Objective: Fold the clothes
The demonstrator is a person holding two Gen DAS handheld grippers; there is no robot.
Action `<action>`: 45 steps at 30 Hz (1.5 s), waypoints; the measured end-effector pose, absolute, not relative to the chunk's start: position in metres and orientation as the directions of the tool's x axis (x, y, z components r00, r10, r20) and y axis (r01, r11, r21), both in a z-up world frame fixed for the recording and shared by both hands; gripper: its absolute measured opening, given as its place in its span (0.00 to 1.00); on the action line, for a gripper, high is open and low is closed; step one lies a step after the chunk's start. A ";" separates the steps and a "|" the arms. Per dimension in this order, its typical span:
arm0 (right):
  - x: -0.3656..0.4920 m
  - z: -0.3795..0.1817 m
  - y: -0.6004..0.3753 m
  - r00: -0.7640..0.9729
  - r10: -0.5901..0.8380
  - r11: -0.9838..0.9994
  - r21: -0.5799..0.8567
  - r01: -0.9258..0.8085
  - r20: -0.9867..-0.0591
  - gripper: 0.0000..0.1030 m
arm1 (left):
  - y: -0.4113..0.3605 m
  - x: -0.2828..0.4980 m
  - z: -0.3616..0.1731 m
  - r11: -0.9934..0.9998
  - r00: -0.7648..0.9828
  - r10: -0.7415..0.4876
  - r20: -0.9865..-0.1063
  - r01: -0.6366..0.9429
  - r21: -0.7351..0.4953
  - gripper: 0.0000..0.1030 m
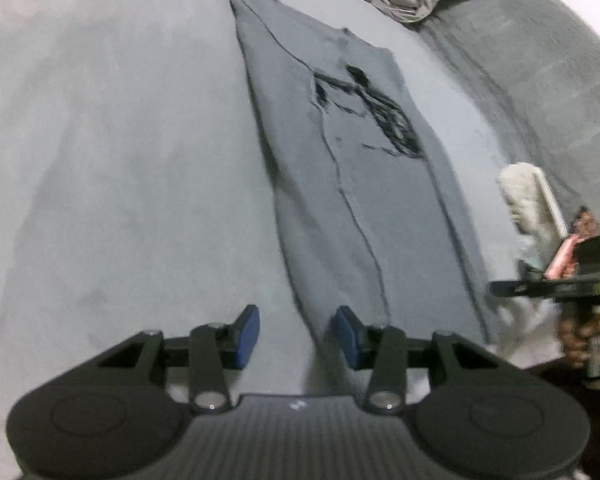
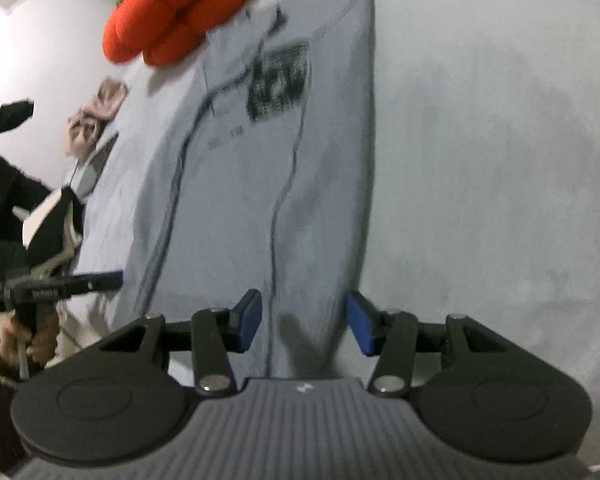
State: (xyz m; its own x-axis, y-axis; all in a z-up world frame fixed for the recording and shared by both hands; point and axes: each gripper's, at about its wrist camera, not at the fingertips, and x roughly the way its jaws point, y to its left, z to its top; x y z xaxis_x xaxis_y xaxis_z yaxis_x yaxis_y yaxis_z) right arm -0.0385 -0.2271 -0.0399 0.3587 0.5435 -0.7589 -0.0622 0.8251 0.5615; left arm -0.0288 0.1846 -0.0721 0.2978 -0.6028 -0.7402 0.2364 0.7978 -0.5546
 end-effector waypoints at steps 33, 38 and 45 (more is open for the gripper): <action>-0.002 -0.023 -0.244 0.526 0.690 0.576 0.818 0.018 -0.497 0.14 | 0.192 0.014 -0.082 0.491 0.443 -0.786 -0.432 0.024 -0.871 0.10; 0.027 -0.040 -0.248 0.582 0.627 0.590 0.803 0.079 -0.518 0.18 | 0.189 0.041 -0.088 0.531 0.513 -0.716 -0.473 -0.039 -0.846 0.11; 0.044 -0.048 -0.261 0.625 0.601 0.553 0.824 0.125 -0.498 0.38 | 0.187 0.050 -0.070 0.577 0.602 -0.657 -0.454 0.015 -0.816 0.34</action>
